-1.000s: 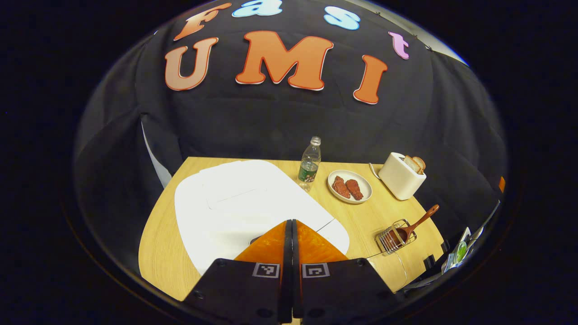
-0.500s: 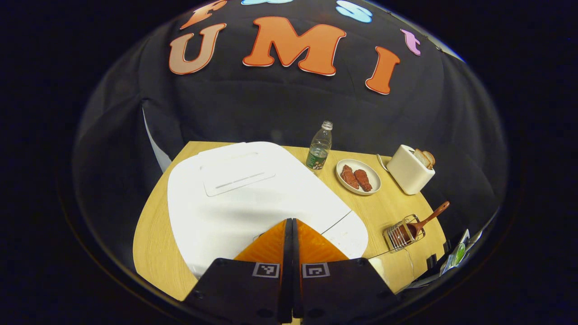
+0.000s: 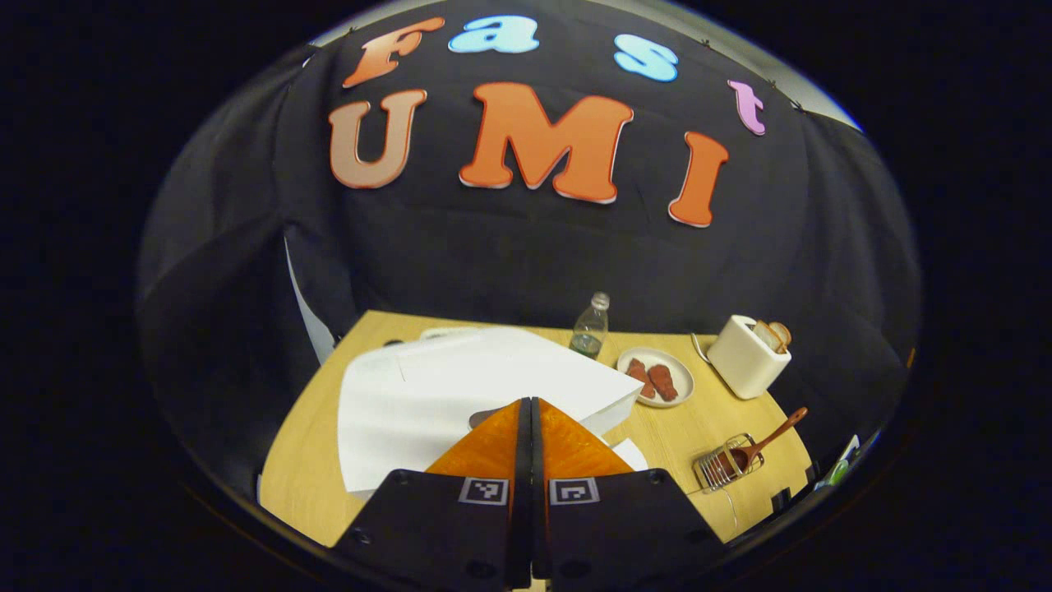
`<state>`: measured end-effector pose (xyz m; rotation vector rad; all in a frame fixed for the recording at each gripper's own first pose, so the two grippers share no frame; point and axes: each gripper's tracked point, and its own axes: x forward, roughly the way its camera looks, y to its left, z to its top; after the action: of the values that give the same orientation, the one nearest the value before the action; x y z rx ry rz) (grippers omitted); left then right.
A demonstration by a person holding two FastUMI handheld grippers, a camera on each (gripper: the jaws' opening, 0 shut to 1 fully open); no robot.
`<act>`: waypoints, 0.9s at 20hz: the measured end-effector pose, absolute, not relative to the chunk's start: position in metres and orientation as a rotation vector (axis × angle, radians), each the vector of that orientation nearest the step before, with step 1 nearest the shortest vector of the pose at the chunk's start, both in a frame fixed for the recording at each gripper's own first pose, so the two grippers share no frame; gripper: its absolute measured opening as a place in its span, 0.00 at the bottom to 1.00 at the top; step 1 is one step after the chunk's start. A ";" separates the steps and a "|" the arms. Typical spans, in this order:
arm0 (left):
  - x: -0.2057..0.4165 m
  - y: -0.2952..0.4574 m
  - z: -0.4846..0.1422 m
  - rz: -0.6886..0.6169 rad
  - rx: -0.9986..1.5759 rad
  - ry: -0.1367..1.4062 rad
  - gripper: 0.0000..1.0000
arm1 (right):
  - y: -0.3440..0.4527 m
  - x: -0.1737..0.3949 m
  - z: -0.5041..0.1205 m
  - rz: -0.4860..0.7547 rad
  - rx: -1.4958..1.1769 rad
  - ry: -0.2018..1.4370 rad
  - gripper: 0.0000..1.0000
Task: Close the left gripper, press the button to open the rice cooker; take a wooden spoon from the chopstick holder with the right hand, scoop a spoonful of rice and pour it into the rice cooker, then put the wooden spoon back into the chopstick holder.
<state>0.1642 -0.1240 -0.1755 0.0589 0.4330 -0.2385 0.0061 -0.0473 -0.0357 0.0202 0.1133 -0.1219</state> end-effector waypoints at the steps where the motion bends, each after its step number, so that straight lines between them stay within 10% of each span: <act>1: 0.162 -0.123 -0.152 -0.231 0.053 0.384 0.05 | -0.048 0.006 -0.038 -0.120 0.025 0.112 0.95; 18: 0.048 -0.079 0.023 -0.102 0.020 0.029 0.06 | -0.011 0.083 -0.126 0.080 0.296 0.171 0.95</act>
<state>0.0484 -0.0789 0.0233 0.0197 0.0294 -0.1024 0.0830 -0.0114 -0.1265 0.2963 0.1710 0.0801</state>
